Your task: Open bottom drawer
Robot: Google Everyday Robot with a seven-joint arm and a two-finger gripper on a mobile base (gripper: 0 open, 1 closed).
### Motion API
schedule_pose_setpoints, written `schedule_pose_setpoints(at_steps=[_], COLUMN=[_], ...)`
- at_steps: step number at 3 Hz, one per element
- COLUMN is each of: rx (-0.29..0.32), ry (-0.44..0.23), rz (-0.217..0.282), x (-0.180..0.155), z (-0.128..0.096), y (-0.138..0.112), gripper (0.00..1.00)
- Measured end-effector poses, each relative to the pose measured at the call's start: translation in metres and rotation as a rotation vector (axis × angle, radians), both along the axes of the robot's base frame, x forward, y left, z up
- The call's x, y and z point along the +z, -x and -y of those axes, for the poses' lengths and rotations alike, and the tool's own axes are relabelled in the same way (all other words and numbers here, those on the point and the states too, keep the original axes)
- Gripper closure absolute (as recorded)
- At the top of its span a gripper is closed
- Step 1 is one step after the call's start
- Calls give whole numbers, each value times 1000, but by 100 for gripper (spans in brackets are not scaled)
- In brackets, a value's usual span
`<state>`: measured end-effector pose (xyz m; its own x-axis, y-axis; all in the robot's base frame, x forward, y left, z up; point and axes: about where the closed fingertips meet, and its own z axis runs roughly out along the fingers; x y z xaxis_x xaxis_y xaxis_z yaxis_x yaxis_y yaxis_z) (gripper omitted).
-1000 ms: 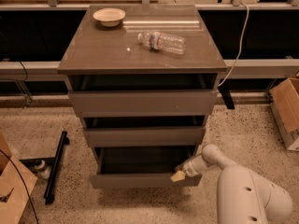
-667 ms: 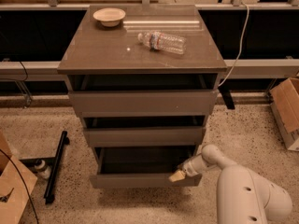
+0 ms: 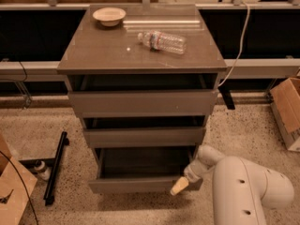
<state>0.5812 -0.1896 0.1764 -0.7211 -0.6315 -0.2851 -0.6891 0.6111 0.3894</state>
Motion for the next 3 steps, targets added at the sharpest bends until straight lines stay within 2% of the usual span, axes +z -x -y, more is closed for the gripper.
schedule_pose_setpoints(at_steps=[1,2,3], rx=[0,-23,-23], ry=[0,2,2], rz=[0,-20,-20], x=[0,0,0], z=[-1,2,0], y=[0,15,15], gripper=[0,0,0])
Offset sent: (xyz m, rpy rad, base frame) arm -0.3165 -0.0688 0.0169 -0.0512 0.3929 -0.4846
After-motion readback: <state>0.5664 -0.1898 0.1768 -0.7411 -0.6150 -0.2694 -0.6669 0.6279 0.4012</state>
